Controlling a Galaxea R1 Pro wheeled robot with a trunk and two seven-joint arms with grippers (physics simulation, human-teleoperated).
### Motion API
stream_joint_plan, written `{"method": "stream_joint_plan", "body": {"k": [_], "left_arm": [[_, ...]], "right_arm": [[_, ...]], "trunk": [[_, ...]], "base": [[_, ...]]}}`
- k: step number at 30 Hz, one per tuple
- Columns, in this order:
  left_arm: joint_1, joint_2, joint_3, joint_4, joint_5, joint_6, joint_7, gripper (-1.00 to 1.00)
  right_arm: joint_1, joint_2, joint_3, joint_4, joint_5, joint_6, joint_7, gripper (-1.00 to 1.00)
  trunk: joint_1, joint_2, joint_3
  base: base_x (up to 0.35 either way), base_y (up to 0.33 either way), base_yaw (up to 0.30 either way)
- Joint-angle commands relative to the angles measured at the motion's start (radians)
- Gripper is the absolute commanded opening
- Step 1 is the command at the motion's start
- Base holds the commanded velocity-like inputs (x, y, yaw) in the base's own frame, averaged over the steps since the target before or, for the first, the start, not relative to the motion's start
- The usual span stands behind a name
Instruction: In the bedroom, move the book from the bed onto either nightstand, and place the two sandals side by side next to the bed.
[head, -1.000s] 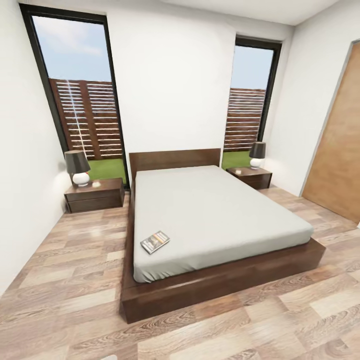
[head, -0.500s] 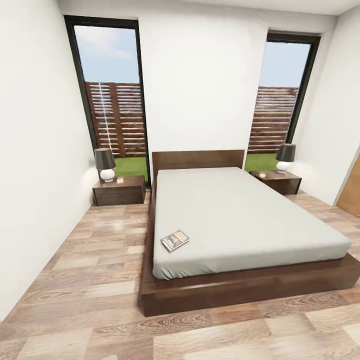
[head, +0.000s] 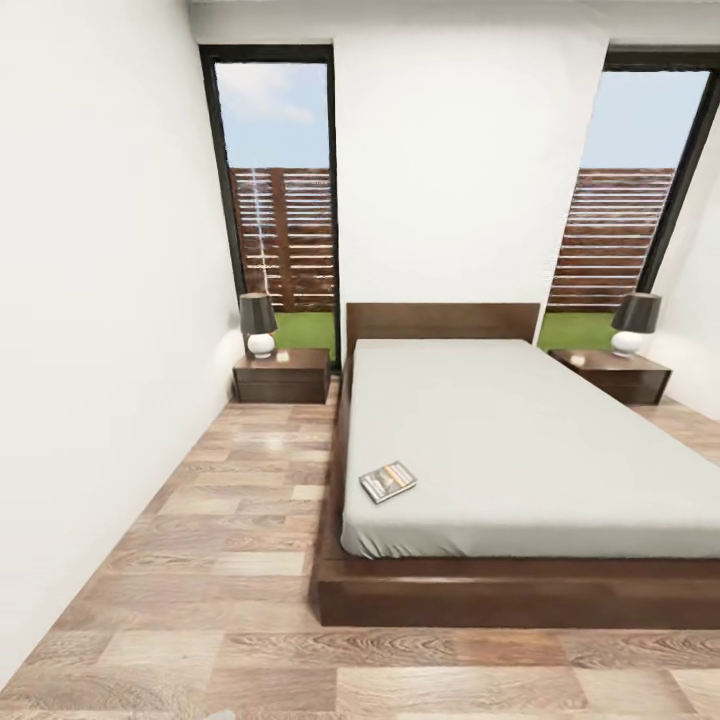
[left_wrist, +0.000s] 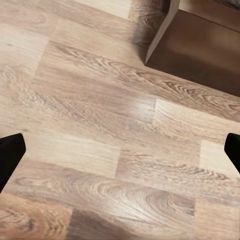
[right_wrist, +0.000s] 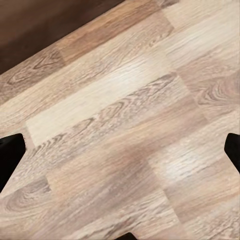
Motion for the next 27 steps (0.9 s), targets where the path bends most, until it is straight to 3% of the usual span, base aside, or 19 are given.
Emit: {"method": "stream_joint_plan", "body": {"k": [1,14,27], "left_arm": [[-0.001,0.0,0.002,0.001,0.01,-0.002,-0.008,1.0],[-0.001,-0.001,0.001,0.003,0.009,-0.002,-0.008,1.0],[-0.001,-0.002,0.0,0.004,0.009,-0.002,-0.007,1.0]], "right_arm": [[0.0,0.0,-0.002,0.0,-0.009,-0.001,0.006,1.0],[0.0,0.0,-0.002,0.001,-0.009,0.0,0.005,1.0],[0.0,0.009,0.012,0.014,0.003,-0.002,0.003,1.0]], "trunk": [[0.0,0.0,-0.001],[0.0,0.0,-0.001],[0.0,0.0,-0.001]], "base": [[0.0,0.0,0.247],[0.0,0.0,0.141],[0.0,0.0,0.27]]}}
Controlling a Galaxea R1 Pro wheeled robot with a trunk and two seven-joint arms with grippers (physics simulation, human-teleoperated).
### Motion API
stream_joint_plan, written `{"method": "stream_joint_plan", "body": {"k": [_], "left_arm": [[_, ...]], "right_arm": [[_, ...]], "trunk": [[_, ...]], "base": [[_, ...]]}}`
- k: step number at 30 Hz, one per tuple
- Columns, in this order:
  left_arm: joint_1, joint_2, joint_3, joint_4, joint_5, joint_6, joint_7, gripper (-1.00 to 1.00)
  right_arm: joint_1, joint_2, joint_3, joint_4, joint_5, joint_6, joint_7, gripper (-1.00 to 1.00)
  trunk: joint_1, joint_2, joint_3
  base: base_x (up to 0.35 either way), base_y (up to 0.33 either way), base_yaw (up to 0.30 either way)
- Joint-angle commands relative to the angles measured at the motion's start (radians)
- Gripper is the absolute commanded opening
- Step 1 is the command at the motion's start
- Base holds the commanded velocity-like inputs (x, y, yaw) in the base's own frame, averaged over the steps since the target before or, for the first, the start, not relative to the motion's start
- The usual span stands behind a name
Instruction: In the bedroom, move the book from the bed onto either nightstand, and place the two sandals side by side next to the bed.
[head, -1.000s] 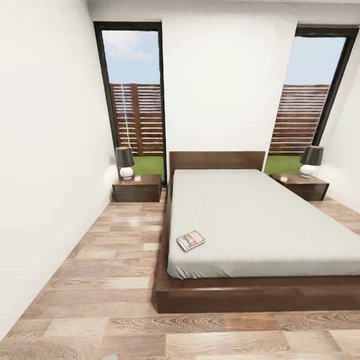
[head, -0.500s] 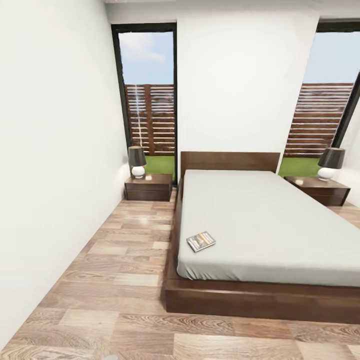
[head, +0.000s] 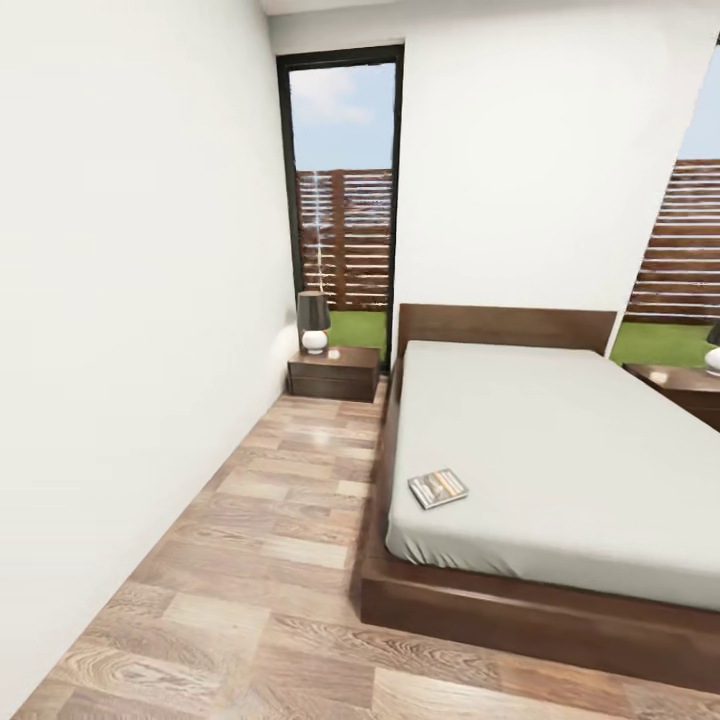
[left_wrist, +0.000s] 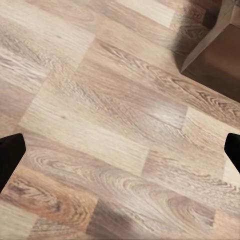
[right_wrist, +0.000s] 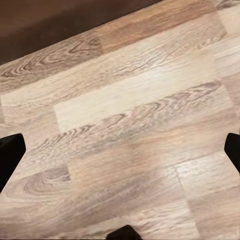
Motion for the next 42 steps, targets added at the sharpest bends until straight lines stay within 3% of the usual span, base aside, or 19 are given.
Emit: {"method": "stream_joint_plan", "body": {"k": [1,5,10,17,42], "left_arm": [[-0.001,-0.001,0.002,0.002,0.011,-0.002,-0.008,1.0],[-0.001,-0.001,0.002,0.002,0.011,-0.001,-0.008,1.0],[-0.001,-0.002,0.002,0.002,0.011,-0.002,-0.008,1.0],[-0.001,-0.003,0.002,0.003,0.011,-0.002,-0.009,1.0],[-0.001,-0.005,0.0,0.003,0.011,-0.002,-0.01,1.0]], "right_arm": [[0.0,0.014,0.011,0.007,0.01,-0.001,0.005,1.0],[0.0,0.058,0.049,0.026,0.084,-0.003,0.005,1.0],[0.0,0.074,0.059,0.03,0.115,0.0,0.008,1.0],[0.0,0.078,0.06,-0.012,0.12,0.011,0.009,1.0],[0.0,0.077,0.061,-0.013,0.115,0.005,0.014,1.0]], "trunk": [[0.0,-0.001,-0.001],[0.0,-0.001,-0.001],[0.0,-0.001,-0.001],[0.0,-0.001,-0.001],[0.0,-0.001,-0.001]], "base": [[0.0,0.0,0.29],[0.0,0.0,0.283],[0.0,0.0,0.201],[0.0,0.0,0.182],[0.0,0.0,0.262]]}}
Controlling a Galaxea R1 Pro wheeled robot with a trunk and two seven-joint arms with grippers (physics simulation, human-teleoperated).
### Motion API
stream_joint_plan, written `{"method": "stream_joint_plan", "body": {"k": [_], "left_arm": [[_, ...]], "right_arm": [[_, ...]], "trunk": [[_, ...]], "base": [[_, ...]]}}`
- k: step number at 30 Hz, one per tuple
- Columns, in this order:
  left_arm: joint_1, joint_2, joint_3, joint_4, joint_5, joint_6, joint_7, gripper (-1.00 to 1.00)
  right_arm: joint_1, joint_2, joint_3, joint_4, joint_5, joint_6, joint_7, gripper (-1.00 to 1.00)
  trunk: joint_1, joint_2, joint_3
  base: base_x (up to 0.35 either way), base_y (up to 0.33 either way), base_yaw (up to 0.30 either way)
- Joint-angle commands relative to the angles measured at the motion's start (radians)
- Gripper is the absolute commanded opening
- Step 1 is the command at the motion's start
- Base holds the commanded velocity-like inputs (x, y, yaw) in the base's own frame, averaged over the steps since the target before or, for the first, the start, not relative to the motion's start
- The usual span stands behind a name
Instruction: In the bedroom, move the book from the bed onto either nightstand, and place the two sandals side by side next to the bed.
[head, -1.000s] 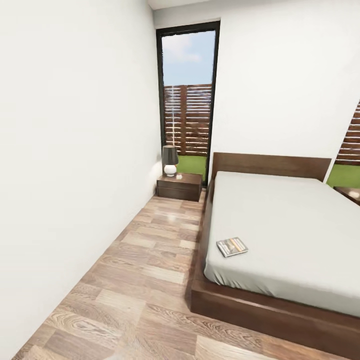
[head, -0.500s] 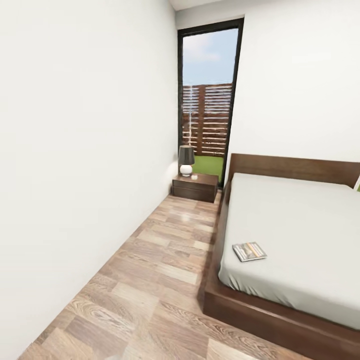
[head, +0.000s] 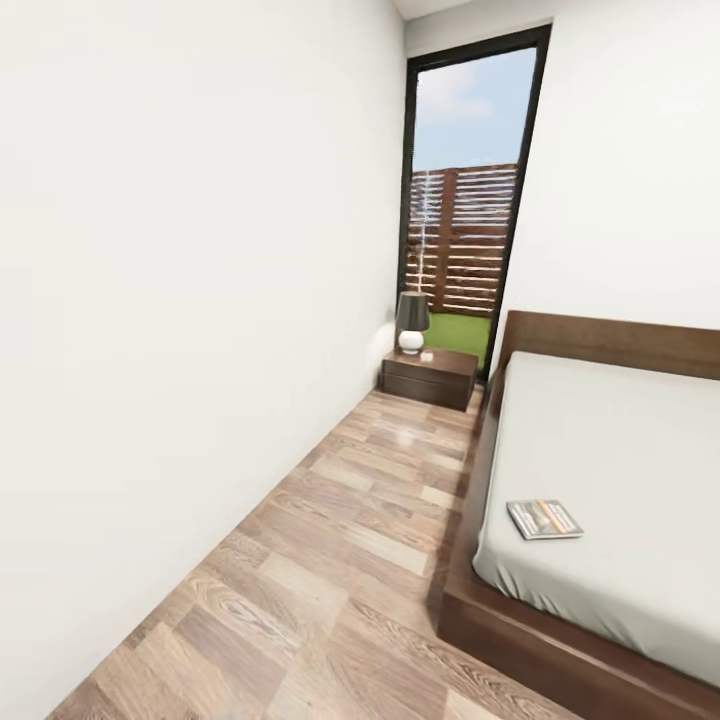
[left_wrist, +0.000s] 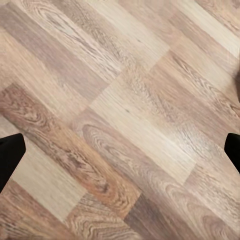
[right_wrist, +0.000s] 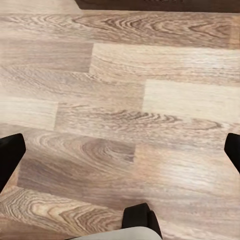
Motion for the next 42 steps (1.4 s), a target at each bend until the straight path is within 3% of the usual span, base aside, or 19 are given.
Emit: {"method": "stream_joint_plan", "body": {"k": [1,10,26,42], "left_arm": [[-0.001,0.0,0.002,0.001,0.01,-0.002,-0.008,1.0],[-0.001,-0.002,0.0,0.001,0.01,-0.002,-0.008,1.0],[-0.001,-0.002,0.0,0.001,0.01,-0.002,-0.008,1.0],[-0.001,-0.002,0.0,0.001,0.01,-0.002,-0.008,1.0]], "right_arm": [[0.0,-0.001,0.004,0.0,-0.01,-0.003,0.001,1.0],[0.0,-0.001,0.005,0.0,-0.01,-0.005,0.002,1.0],[0.0,0.0,0.005,0.0,-0.01,-0.005,0.003,1.0],[0.0,0.0,0.005,0.0,-0.01,-0.005,0.003,1.0]], "trunk": [[0.0,0.0,-0.001],[0.0,0.0,-0.001],[0.0,0.0,-0.001],[0.0,0.0,-0.001]], "base": [[0.0,0.0,0.271],[0.0,0.0,0.227],[0.0,0.0,0.031],[0.0,0.0,0.191]]}}
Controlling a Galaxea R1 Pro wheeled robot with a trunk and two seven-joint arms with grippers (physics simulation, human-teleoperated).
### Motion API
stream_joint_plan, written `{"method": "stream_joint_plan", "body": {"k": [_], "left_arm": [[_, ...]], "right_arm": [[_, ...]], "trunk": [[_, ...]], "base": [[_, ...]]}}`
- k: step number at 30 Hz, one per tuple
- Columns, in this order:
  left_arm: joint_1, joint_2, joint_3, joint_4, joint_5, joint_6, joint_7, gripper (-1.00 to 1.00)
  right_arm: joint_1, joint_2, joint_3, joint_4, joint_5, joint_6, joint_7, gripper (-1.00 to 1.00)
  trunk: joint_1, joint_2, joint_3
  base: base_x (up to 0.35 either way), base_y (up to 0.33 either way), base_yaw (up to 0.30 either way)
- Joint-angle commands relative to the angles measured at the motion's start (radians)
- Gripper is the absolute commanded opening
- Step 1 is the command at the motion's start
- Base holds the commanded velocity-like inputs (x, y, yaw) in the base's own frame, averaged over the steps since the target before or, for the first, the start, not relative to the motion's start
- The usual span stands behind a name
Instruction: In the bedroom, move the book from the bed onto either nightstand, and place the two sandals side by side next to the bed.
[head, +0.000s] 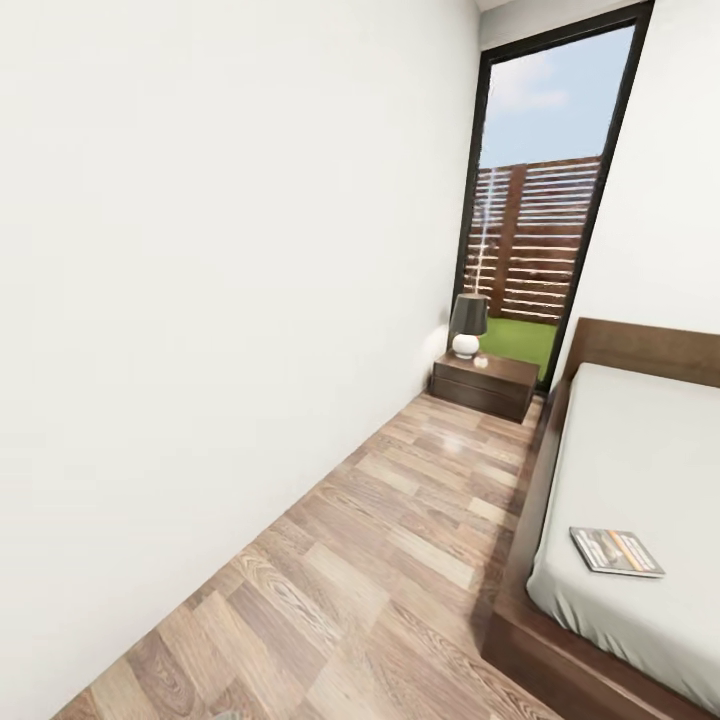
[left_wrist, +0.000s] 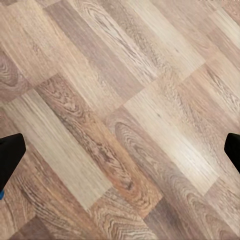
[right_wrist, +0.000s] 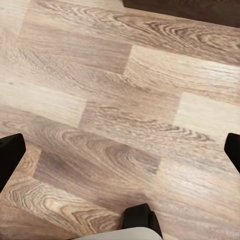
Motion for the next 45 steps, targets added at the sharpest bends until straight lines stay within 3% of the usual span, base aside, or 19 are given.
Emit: {"method": "stream_joint_plan", "body": {"k": [1,27,45], "left_arm": [[-0.001,0.0,0.001,0.001,0.011,-0.002,-0.008,1.0],[-0.001,0.0,0.001,0.001,0.011,-0.002,-0.008,1.0],[-0.001,0.0,0.001,0.001,0.011,-0.002,-0.008,1.0]], "right_arm": [[0.0,-0.001,0.004,-0.001,-0.01,-0.003,0.001,1.0],[0.0,-0.001,0.005,-0.001,-0.01,-0.003,0.001,1.0],[0.0,-0.001,0.005,-0.001,-0.01,-0.004,0.002,1.0]], "trunk": [[0.0,0.0,-0.001],[0.0,0.0,-0.001],[0.0,0.0,-0.001]], "base": [[0.0,0.0,0.033],[0.0,0.0,0.212],[0.0,0.0,0.022]]}}
